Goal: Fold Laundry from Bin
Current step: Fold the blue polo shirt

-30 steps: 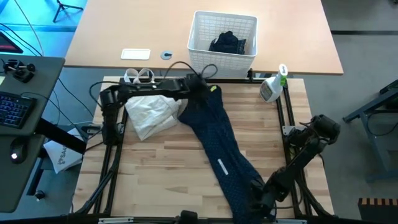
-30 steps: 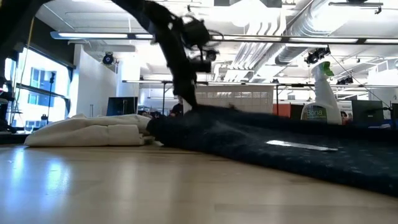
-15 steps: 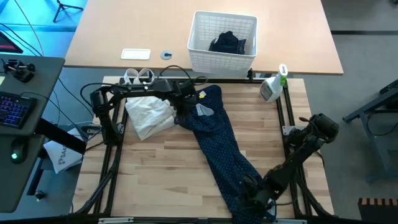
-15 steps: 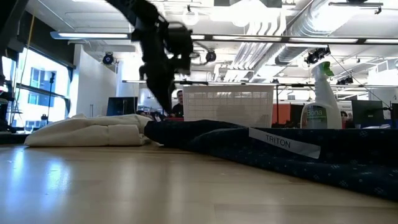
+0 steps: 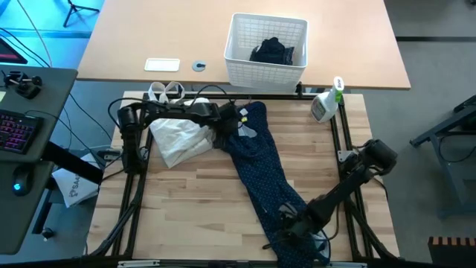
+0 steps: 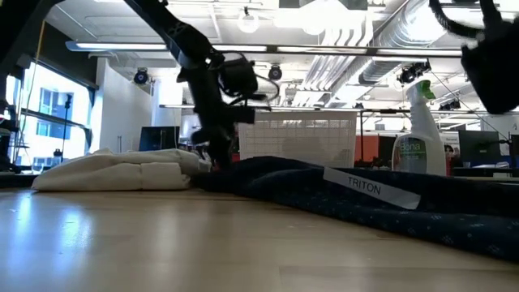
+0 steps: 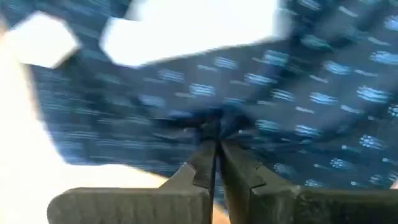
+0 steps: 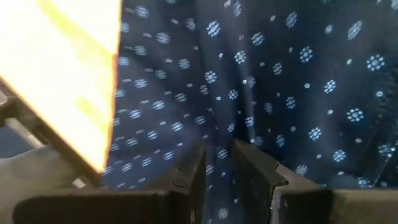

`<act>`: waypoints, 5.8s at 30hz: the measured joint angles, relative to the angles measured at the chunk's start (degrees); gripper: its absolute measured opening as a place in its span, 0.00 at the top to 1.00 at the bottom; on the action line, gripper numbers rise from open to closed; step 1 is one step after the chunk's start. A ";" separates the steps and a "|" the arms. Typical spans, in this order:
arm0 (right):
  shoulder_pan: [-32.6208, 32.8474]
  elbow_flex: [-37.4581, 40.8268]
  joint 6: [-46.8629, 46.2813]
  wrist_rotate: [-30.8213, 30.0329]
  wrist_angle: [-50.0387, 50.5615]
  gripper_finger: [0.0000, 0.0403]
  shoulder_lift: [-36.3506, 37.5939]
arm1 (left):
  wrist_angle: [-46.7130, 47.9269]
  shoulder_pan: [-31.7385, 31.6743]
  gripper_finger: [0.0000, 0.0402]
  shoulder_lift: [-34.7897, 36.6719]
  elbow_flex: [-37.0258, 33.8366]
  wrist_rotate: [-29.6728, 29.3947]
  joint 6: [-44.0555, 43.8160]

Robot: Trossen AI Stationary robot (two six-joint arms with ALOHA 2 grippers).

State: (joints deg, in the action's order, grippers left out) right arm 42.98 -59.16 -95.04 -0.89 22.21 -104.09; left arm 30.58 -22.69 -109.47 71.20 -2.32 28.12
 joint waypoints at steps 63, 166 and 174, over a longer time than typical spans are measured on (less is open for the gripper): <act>-15.75 -0.02 19.04 -6.68 7.69 0.82 1.96 | -6.24 -7.09 1.00 -1.11 17.53 -3.54 8.11; -9.86 2.58 47.55 -15.63 -20.17 1.00 28.25 | -13.86 54.17 1.00 12.52 14.46 -31.90 -73.53; -27.20 1.82 49.05 -14.11 1.87 1.00 29.96 | 9.07 39.72 1.00 13.73 13.97 -25.05 -68.51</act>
State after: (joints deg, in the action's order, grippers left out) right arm 15.79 -57.34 -45.99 -15.00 24.08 -74.13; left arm 39.65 17.03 -95.74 85.18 -27.37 -40.39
